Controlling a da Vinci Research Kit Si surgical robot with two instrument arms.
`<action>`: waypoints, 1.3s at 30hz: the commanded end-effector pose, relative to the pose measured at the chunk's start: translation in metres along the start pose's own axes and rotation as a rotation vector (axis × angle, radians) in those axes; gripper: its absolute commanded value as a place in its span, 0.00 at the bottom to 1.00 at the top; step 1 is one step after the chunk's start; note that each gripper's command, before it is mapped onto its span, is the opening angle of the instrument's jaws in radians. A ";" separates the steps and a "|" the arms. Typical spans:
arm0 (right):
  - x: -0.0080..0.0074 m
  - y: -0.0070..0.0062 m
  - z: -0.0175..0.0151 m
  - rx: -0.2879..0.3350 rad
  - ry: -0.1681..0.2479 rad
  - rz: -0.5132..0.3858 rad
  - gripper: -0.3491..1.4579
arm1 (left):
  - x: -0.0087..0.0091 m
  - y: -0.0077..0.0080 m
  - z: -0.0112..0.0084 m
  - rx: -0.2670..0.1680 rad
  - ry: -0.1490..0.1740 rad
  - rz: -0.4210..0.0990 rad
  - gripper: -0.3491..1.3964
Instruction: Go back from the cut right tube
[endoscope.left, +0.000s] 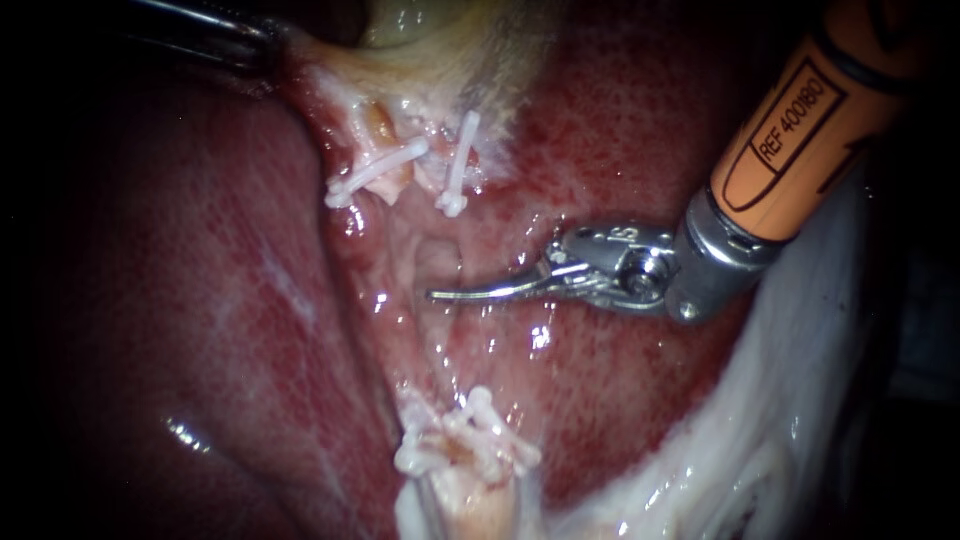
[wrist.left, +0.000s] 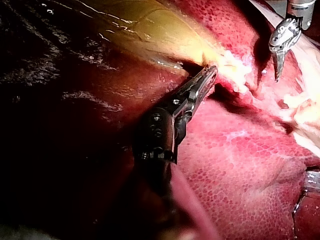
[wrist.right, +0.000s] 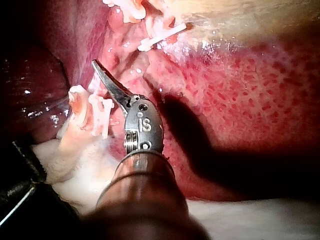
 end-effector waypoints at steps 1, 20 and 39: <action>0.0000 0.0000 0.0000 0.000 0.000 0.002 0.00 | 0.0000 0.0000 0.0000 0.000 0.000 0.000 0.00; 0.0000 0.0004 0.0009 -0.032 0.008 0.000 0.92 | -0.0001 -0.0001 0.0000 0.000 0.000 0.000 0.00; -0.0013 -0.0047 -0.0037 -0.484 -0.398 -0.379 0.99 | -0.0002 -0.0004 0.0000 -0.001 0.000 0.000 0.00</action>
